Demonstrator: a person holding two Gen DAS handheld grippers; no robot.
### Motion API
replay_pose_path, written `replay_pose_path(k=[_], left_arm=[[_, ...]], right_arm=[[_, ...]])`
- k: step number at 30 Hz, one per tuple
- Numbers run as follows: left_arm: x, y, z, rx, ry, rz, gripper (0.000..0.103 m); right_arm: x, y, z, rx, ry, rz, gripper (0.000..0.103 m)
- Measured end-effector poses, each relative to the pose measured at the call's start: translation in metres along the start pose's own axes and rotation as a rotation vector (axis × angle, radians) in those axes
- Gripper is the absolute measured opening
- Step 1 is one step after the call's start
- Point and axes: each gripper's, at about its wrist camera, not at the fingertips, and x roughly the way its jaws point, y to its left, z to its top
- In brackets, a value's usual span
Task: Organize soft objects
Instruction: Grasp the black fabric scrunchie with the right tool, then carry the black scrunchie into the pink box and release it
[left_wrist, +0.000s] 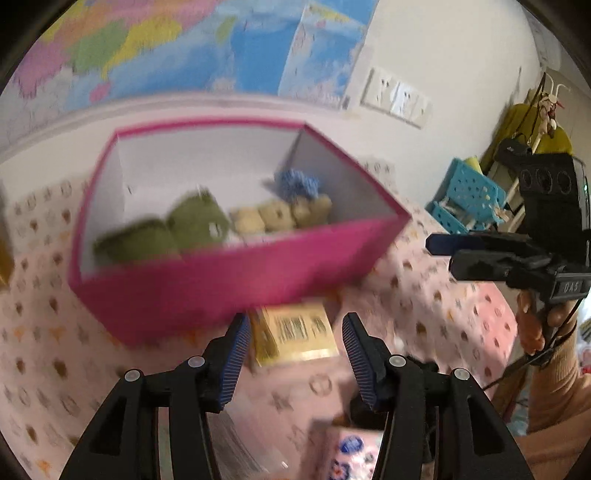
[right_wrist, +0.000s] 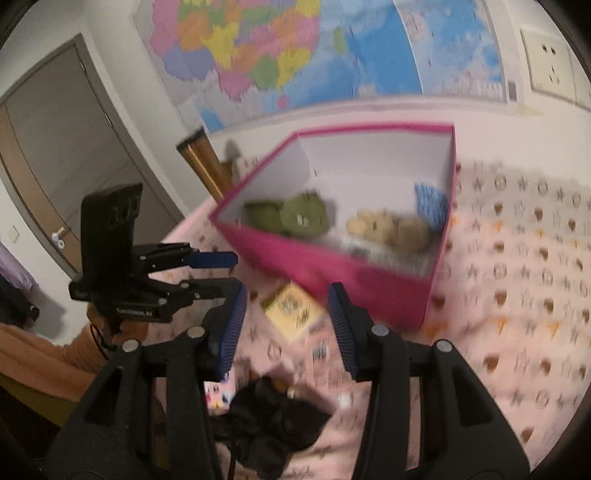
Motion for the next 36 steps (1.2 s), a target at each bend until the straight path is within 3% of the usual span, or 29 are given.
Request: replay_pose_path(k=[3, 6, 14, 16, 17, 19, 25, 29, 36], left_arm=[[0.002, -0.012, -0.018, 0.017, 0.036, -0.041, 0.053], [0.007, -0.025, -0.029, 0.049, 0.066, -0.073, 0.053], [0.028, -0.038, -0.042, 0.056, 0.131, -0.103, 0.053], [0.031, -0.04, -0.045, 0.059, 0.143, -0.1, 0.053], [0.031, -0.04, -0.045, 0.06, 0.147, -0.102, 0.053], [0.033, -0.041, -0.047, 0.055, 0.155, -0.123, 0.053], [0.031, -0.047, -0.044, 0.049, 0.161, -0.235, 0.053], [0.027, -0.056, -0.035, 0.057, 0.141, -0.321, 0.06], [0.026, -0.06, -0.016, 0.063, 0.116, -0.367, 0.063]], right_arm=[[0.007, -0.007, -0.03, 0.051, 0.072, 0.0, 0.048], [0.013, -0.012, -0.056, 0.097, 0.137, -0.011, 0.06], [0.042, -0.009, -0.102, 0.129, 0.272, -0.026, 0.06], [0.043, -0.005, -0.105, 0.105, 0.253, -0.033, 0.057], [0.043, -0.005, -0.104, 0.103, 0.251, -0.034, 0.042], [0.042, -0.006, -0.103, 0.107, 0.238, -0.029, 0.023], [0.008, -0.003, -0.084, 0.087, 0.115, -0.015, 0.016], [-0.013, 0.009, -0.062, 0.032, 0.047, -0.027, 0.015], [-0.03, 0.02, -0.02, -0.044, -0.055, -0.019, 0.014]])
